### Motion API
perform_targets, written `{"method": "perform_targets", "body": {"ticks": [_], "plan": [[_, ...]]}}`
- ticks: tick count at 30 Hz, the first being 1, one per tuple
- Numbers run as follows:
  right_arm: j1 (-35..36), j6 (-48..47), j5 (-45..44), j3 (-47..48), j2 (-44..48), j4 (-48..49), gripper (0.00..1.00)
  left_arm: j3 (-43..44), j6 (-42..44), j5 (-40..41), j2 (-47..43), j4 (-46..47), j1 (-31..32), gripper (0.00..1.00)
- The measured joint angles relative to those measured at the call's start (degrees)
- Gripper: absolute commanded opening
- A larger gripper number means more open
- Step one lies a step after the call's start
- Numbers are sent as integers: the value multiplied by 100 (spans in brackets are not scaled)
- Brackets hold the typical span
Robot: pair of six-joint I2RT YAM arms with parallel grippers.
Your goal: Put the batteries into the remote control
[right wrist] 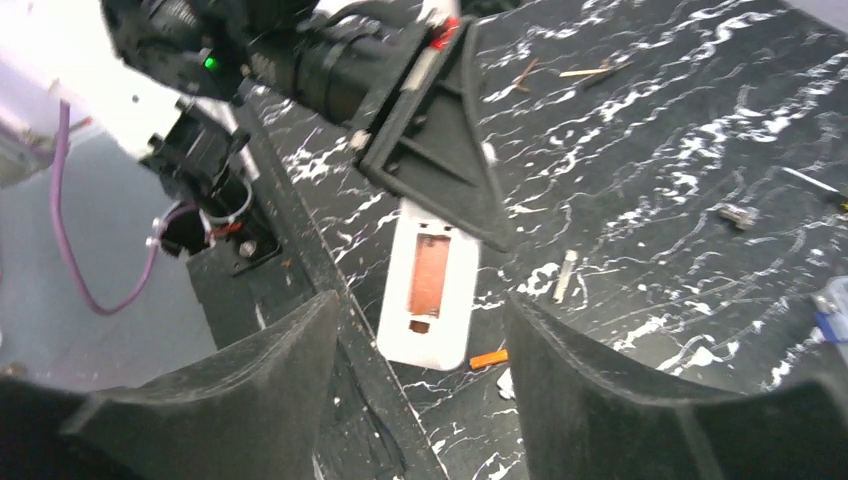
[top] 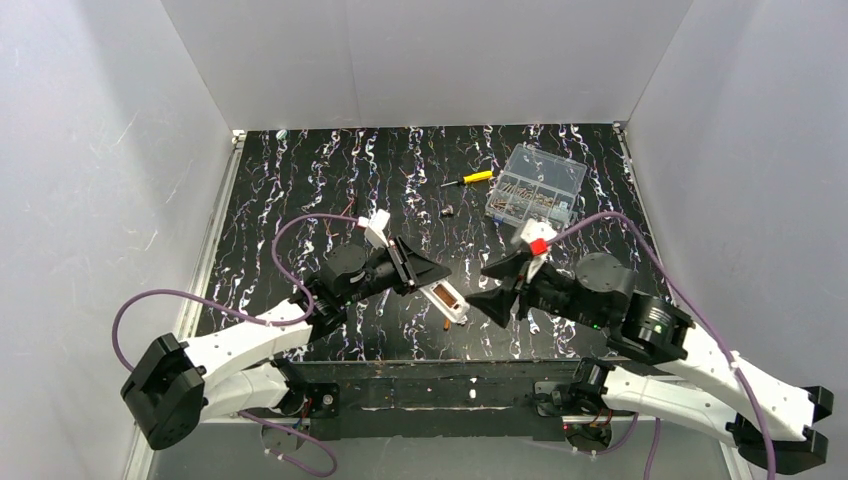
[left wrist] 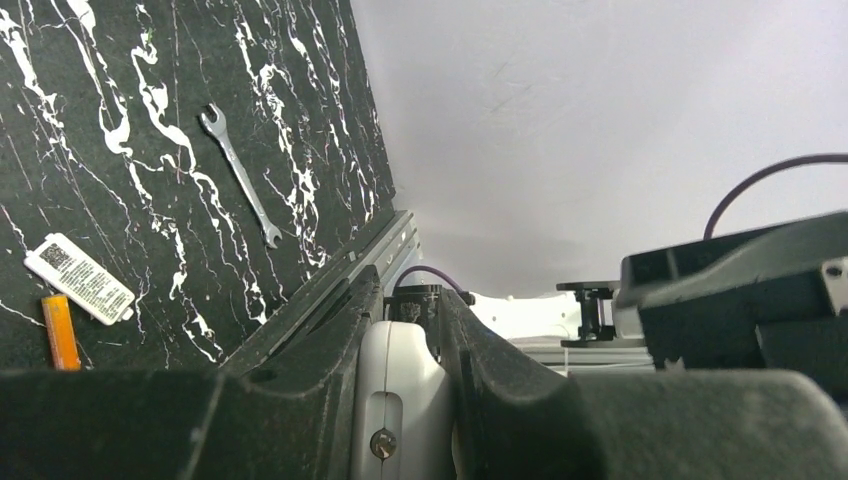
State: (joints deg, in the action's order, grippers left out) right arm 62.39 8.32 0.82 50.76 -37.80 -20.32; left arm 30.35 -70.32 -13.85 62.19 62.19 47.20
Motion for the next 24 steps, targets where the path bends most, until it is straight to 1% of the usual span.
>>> {"method": "perform_targets", "body": {"ticks": [1,2,5,8,11,16,18,20,24], "plan": [[0,-17,-168,50,63,-57,55,0,94,-37,-46,-46,0,0],[0,-24,-367,105,111,-120,52,0,177,-66,-125,-122,0,0],[-22,70,-990,299,116,-398,49,0,466,-146,-527,-472,0,0],[-227,284,-1244,376,-173,-693,48,-4,684,-170,-940,-841,0,0],[-590,612,-1255,262,-557,-857,49,-70,861,-186,-1333,-1126,0,0],[-1058,1272,-1158,-409,-894,-905,51,-280,1058,-208,-1814,-1646,0,0],[-1126,1521,-1110,-597,-1008,-907,51,-345,1128,-188,-2041,-1932,0,0],[-1132,1845,-1088,-699,-1185,-887,48,-382,1187,-109,-2341,-2282,0,0],[-1108,2588,-1093,-750,-1633,-789,45,-549,1220,299,-3143,-3021,0,0]]}}
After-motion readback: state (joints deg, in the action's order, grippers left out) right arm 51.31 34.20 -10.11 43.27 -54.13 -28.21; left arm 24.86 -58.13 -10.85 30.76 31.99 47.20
